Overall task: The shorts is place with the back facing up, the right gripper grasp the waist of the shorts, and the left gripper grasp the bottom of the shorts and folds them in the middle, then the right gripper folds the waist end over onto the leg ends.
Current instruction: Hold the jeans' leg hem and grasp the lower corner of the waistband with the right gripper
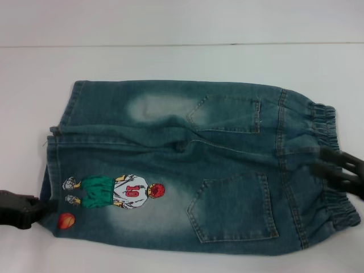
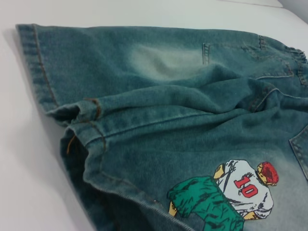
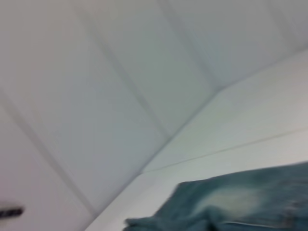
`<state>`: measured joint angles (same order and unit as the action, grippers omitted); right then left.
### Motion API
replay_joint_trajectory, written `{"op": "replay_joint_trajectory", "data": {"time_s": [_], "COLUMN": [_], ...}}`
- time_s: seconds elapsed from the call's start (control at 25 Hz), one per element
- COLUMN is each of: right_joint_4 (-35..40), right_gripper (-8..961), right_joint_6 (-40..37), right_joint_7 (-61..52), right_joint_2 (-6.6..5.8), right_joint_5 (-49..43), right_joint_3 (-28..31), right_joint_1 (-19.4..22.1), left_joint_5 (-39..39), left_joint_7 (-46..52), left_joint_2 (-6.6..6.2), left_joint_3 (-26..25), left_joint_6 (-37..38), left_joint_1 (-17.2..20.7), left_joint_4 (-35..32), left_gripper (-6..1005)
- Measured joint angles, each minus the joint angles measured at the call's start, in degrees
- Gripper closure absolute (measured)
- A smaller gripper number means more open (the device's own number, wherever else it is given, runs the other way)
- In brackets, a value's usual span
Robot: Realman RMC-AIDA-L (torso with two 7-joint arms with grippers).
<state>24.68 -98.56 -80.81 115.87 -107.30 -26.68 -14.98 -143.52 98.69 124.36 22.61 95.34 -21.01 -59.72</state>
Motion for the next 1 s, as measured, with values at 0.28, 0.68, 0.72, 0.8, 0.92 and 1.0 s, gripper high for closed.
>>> {"op": "replay_joint_trajectory", "data": {"time_s": [0.28, 0.68, 0.72, 0.8, 0.92, 1.0], "right_joint_4": [0.46, 0.34, 0.33, 0.32, 0.35, 0.36], "right_gripper": [7, 7, 7, 7, 7, 7], "right_joint_6": [0.51, 4.03, 4.21, 4.75, 5.69, 5.84], "right_joint_7": [-4.25, -4.84, -4.86, -4.91, -5.58, -6.83], "right_joint_2": [-2.14, -2.12, -2.12, -2.06, -2.0, -2.08], "right_joint_5": [-0.47, -6.43, -6.81, -7.44, -7.98, -9.05], "right_joint_3": [4.0, 6.91, 7.04, 7.3, 7.29, 7.17], "right_joint_1": [6.88, 8.44, 8.45, 8.47, 8.3, 7.8], "left_joint_5": [0.05, 0.09, 0.09, 0.09, 0.09, 0.05], "left_joint_7": [0.02, 0.19, 0.19, 0.19, 0.19, 0.19], "left_joint_2": [0.01, 0.0, 0.0, 0.0, 0.0, 0.0], "left_joint_3": [0.69, 1.66, 1.66, 1.65, 1.65, 1.65], "left_joint_6": [-0.19, -0.61, -0.61, -0.61, -0.64, -0.69], "left_joint_1": [-0.83, -1.77, -1.77, -1.79, -1.99, -2.13], "left_joint_4": [0.37, 1.58, 1.7, 1.8, 1.91, 1.94], "left_gripper": [953, 952, 952, 952, 952, 951]}}
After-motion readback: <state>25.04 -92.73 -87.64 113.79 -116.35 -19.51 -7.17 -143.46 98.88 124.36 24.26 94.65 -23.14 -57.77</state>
